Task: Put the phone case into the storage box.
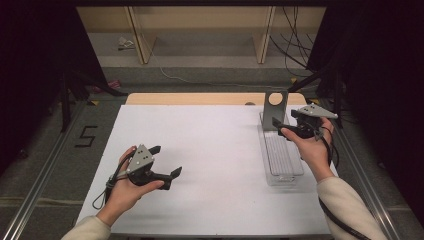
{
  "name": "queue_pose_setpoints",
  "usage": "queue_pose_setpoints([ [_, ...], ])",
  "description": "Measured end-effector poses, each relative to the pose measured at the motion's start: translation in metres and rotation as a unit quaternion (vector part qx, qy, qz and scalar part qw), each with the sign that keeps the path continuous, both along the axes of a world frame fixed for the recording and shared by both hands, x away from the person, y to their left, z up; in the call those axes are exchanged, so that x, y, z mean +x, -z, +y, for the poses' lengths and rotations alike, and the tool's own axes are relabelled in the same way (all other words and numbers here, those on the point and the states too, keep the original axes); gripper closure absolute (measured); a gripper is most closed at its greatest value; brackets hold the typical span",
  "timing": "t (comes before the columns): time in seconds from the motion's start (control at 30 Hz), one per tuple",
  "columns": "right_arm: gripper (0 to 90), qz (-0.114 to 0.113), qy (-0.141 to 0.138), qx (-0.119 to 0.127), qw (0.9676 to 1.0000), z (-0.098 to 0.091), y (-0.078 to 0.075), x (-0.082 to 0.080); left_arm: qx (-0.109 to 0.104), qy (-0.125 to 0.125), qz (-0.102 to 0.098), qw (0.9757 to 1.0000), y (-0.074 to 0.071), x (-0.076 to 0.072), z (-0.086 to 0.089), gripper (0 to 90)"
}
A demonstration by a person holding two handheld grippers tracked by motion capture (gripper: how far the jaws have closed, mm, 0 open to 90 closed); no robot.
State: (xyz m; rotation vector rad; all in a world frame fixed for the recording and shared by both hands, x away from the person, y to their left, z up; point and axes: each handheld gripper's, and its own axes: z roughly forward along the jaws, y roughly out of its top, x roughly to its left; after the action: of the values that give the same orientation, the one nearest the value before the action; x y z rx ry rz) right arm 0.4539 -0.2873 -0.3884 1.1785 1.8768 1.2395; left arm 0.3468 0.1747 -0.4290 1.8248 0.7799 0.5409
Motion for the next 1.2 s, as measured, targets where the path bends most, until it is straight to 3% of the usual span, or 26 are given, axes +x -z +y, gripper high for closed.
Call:
queue_pose_setpoints([
  [0.5,21.6,-0.007,-0.043,0.007,0.9990,0.009,0.001,-0.027,0.000,0.001,0.000,1.0000,-0.001,-0.001,0.000,1.2],
  [1.2,21.1,-0.011,-0.099,0.014,0.9949,0.015,0.008,-0.061,0.000,0.006,-0.002,1.0000,-0.003,-0.005,-0.003,1.2],
])
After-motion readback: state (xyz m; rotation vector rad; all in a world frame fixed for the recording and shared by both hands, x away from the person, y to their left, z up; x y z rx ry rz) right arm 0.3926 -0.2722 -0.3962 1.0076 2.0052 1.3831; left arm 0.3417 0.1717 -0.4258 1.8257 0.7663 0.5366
